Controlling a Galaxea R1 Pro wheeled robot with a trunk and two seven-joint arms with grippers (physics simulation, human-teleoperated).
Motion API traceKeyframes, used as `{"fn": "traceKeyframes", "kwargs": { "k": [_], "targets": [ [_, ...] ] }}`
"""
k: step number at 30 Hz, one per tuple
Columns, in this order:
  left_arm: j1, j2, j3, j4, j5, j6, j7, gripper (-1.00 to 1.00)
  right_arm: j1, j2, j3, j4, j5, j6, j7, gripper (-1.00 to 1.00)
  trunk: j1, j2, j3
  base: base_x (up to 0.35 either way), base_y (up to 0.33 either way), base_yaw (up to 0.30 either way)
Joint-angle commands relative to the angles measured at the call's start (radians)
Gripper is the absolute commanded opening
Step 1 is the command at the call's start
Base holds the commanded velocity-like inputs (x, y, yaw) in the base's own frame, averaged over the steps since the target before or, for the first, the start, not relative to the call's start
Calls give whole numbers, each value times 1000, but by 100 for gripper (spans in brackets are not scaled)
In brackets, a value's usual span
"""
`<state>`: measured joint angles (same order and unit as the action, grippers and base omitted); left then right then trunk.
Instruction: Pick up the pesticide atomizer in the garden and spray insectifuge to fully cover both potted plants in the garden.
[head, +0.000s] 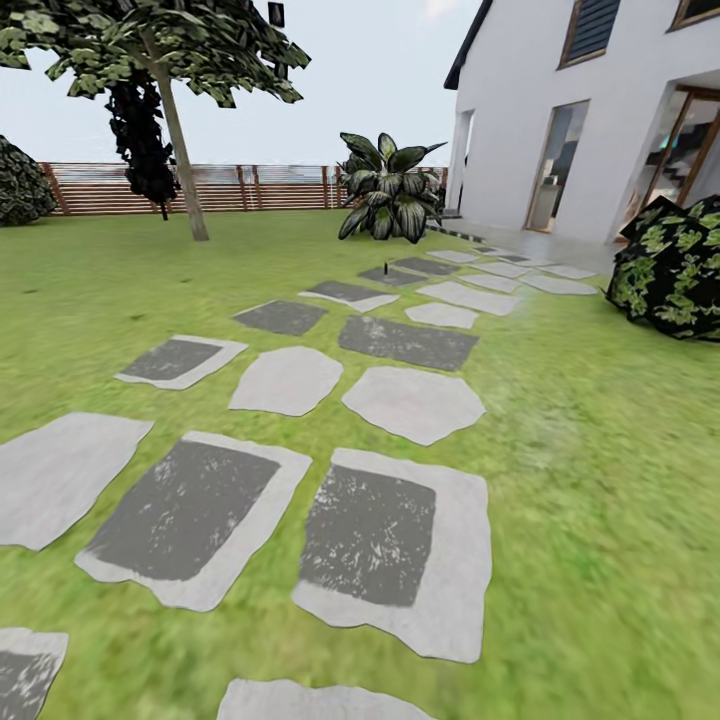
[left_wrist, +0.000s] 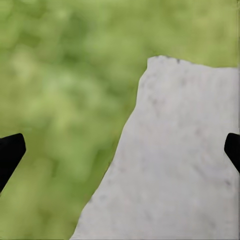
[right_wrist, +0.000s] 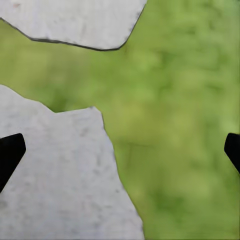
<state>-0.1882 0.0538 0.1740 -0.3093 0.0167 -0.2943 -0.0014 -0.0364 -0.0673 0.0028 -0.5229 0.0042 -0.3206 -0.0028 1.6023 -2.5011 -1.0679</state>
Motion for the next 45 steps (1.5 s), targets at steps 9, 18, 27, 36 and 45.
{"fn": "traceKeyframes", "kwargs": {
  "k": [9, 18, 27, 36, 45],
  "targets": [
    [-1, 0, 0, 1, 2, -3, 0, 100, 0, 0, 1, 0, 0, -3, 0, 100, 0, 0, -1, 339, 0, 0],
    [-1, 0, -2, 1, 2, -3, 0, 100, 0, 0, 2, 0, 0, -3, 0, 100, 0, 0, -1, 339, 0, 0],
    [-1, 0, -2, 1, 2, -3, 0, 100, 0, 0, 2, 1, 0, -3, 0, 100, 0, 0, -1, 339, 0, 0],
    [-1, 0, -2, 1, 2, -3, 0, 100, 0, 0, 2, 0, 0, -3, 0, 100, 0, 0, -1, 339, 0, 0],
    [-1, 0, -2, 1, 2, -3, 0, 100, 0, 0, 0, 0, 0, -4, -1, 100, 0, 0, -1, 339, 0, 0]
  ]
}}
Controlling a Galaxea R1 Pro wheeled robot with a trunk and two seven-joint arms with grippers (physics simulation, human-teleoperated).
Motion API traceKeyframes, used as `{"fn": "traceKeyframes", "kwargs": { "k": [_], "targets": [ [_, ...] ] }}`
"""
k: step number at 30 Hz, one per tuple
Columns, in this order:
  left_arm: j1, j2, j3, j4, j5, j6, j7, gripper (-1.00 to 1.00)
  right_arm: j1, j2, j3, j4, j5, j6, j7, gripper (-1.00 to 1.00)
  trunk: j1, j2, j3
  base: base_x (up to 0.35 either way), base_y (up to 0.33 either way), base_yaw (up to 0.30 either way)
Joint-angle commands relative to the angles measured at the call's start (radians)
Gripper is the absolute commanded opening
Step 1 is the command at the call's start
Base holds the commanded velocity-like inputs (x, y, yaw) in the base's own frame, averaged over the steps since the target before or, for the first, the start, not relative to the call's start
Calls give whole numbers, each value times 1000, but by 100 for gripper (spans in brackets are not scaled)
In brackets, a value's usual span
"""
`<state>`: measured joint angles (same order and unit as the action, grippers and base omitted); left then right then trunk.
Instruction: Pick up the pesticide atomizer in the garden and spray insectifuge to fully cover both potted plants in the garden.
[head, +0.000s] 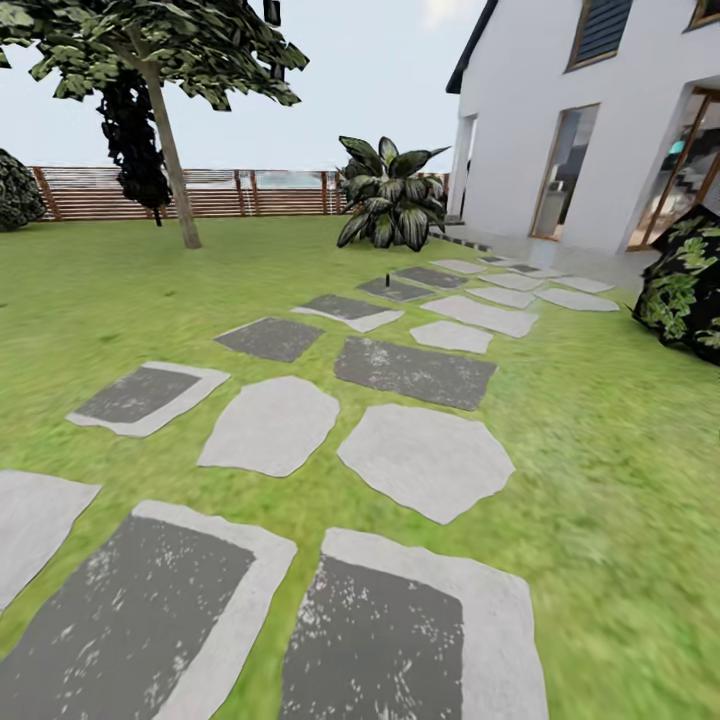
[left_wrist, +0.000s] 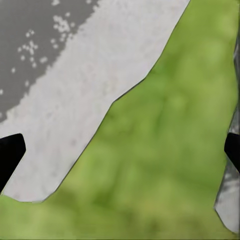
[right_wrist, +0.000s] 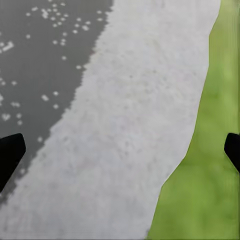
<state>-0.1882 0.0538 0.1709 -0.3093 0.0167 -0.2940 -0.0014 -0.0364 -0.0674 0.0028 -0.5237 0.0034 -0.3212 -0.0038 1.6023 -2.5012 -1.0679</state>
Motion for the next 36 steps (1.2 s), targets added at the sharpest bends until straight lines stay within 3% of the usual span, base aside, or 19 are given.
{"fn": "traceKeyframes", "kwargs": {
  "k": [1, 36],
  "targets": [
    [-1, 0, 1, 1, 2, -3, 0, 100, 0, 0, 0, 1, 1, -3, 0, 100, 0, 0, -1, 339, 0, 0],
    [-1, 0, -1, 1, 0, -4, -1, 100, 0, 0, -1, 0, 0, -4, 0, 100, 0, 0, -1, 339, 0, 0]
  ]
}}
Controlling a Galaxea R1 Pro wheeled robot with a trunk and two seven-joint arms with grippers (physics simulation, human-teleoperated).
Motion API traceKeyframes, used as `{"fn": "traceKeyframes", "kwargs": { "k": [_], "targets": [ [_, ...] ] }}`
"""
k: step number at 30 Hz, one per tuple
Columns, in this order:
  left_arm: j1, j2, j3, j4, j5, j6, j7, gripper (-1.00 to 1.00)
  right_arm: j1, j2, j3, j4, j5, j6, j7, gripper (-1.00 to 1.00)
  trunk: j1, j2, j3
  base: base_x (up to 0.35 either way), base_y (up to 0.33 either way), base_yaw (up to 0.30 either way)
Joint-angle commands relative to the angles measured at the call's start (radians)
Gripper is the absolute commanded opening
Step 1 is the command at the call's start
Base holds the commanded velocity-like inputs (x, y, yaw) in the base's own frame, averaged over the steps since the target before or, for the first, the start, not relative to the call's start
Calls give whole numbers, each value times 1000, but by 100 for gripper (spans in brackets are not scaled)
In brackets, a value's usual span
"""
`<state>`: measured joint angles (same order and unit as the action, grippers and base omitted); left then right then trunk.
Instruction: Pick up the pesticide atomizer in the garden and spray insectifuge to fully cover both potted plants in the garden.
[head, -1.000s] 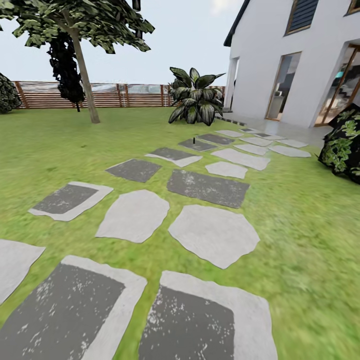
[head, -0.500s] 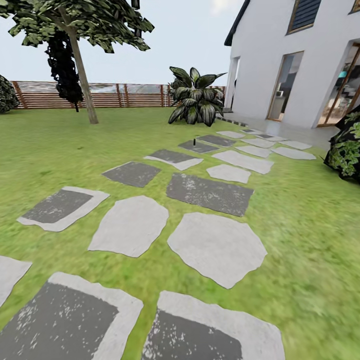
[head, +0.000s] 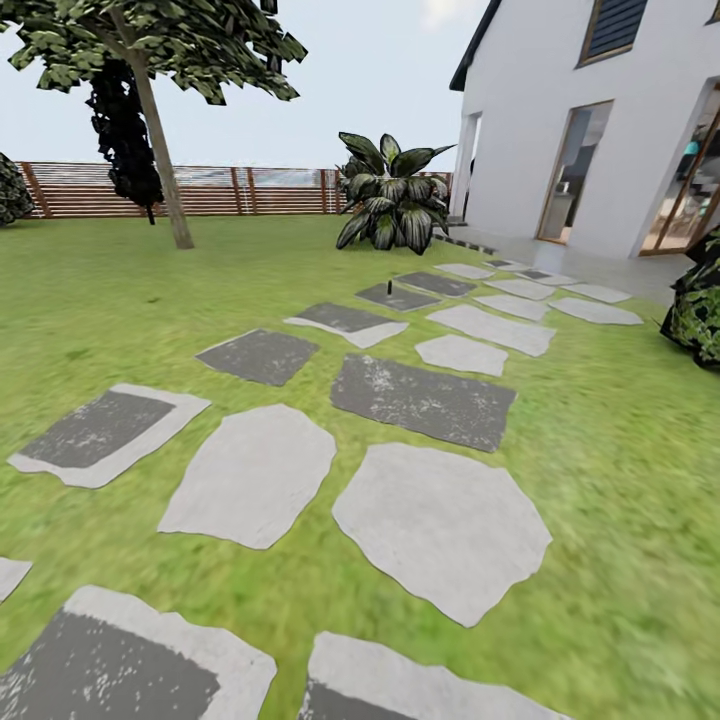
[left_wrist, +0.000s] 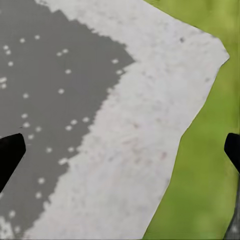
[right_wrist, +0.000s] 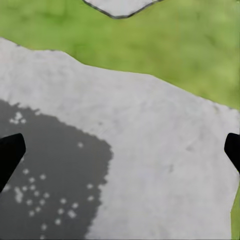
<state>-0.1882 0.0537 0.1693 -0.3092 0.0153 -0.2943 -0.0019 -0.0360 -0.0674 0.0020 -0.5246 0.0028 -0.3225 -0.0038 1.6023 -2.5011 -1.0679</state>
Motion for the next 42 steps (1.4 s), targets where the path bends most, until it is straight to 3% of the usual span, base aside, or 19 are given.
{"fn": "traceKeyframes", "kwargs": {
  "k": [1, 42],
  "targets": [
    [-1, 0, 1, 1, 2, -3, 0, 100, 0, 0, 0, 1, 0, -3, 0, 100, 0, 0, -1, 339, 0, 0],
    [-1, -4, 1, 1, 2, -3, -1, 100, -1, 0, 1, 2, 1, -3, 0, 100, 0, 0, -1, 339, 0, 0]
  ]
}}
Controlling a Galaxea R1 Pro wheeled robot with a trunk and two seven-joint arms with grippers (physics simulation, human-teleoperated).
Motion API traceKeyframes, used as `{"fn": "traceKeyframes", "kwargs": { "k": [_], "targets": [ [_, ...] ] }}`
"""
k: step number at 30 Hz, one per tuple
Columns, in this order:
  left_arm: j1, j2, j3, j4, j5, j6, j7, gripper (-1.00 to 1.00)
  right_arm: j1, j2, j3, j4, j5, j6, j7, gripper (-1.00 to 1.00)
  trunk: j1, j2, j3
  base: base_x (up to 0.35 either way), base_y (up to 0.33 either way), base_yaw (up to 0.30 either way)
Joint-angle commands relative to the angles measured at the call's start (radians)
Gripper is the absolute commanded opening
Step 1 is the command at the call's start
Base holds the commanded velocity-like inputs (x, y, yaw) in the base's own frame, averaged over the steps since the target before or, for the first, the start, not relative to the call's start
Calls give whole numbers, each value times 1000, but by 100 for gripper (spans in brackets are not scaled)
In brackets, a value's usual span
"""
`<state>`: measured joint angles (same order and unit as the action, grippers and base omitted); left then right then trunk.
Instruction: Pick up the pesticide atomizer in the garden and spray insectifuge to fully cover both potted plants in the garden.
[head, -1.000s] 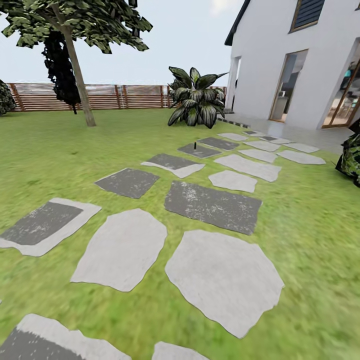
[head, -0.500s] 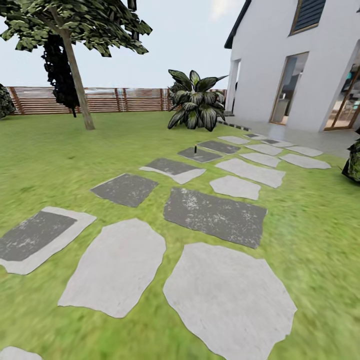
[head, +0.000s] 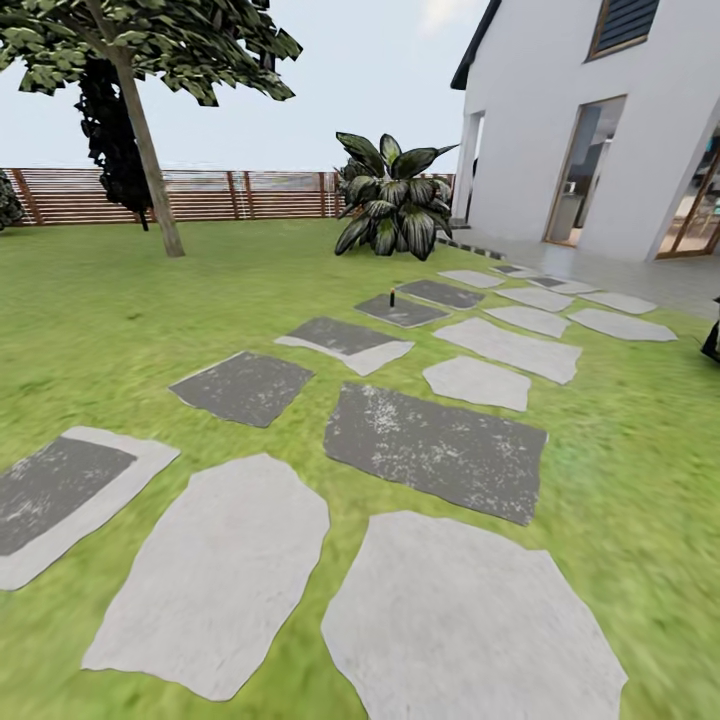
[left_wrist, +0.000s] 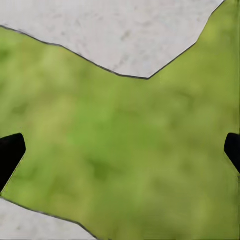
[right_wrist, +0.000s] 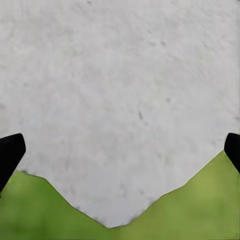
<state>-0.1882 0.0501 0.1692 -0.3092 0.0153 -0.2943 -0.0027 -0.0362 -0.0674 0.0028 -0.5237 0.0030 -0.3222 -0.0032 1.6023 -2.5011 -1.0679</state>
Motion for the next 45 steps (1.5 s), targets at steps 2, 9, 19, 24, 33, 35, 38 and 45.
{"fn": "traceKeyframes", "kwargs": {
  "k": [2, 9, 19, 24, 33, 35, 38, 45],
  "targets": [
    [-1, 0, 1, 1, 2, -3, 0, 100, 0, 0, 0, 1, 0, -3, 0, 100, 0, 0, -1, 339, 0, -3],
    [-1, -1, 1, 1, 2, -3, 0, 100, 0, 0, 0, 1, 0, -3, 0, 100, 0, 0, -1, 339, 0, -152],
    [-1, 0, 1, 1, 2, -3, 0, 100, 0, 0, 0, 1, 0, -3, 0, 100, 0, 0, -1, 339, 0, -63],
    [-1, 1, 1, 1, 2, -3, 0, 100, -1, 0, 0, 1, 0, -3, 0, 100, 0, 0, -1, 339, 0, -2],
    [-1, 1, 1, 1, 2, -3, 0, 100, 0, 0, 0, 1, 1, -3, 0, 100, 0, 0, -1, 339, 0, 0],
    [-1, 1, 1, 1, 2, -3, 0, 100, 0, 0, 0, 1, 1, -3, 0, 100, 0, 0, -1, 339, 0, 0],
    [-1, 1, 1, 1, 2, -3, 1, 100, 0, 0, 0, 1, 1, -3, 0, 100, 0, 0, -1, 339, 0, 0],
    [-1, 1, 1, 1, 2, -3, 0, 100, -1, 0, 0, 1, 2, -3, 0, 100, 0, 0, -1, 339, 0, 0]
  ]
}}
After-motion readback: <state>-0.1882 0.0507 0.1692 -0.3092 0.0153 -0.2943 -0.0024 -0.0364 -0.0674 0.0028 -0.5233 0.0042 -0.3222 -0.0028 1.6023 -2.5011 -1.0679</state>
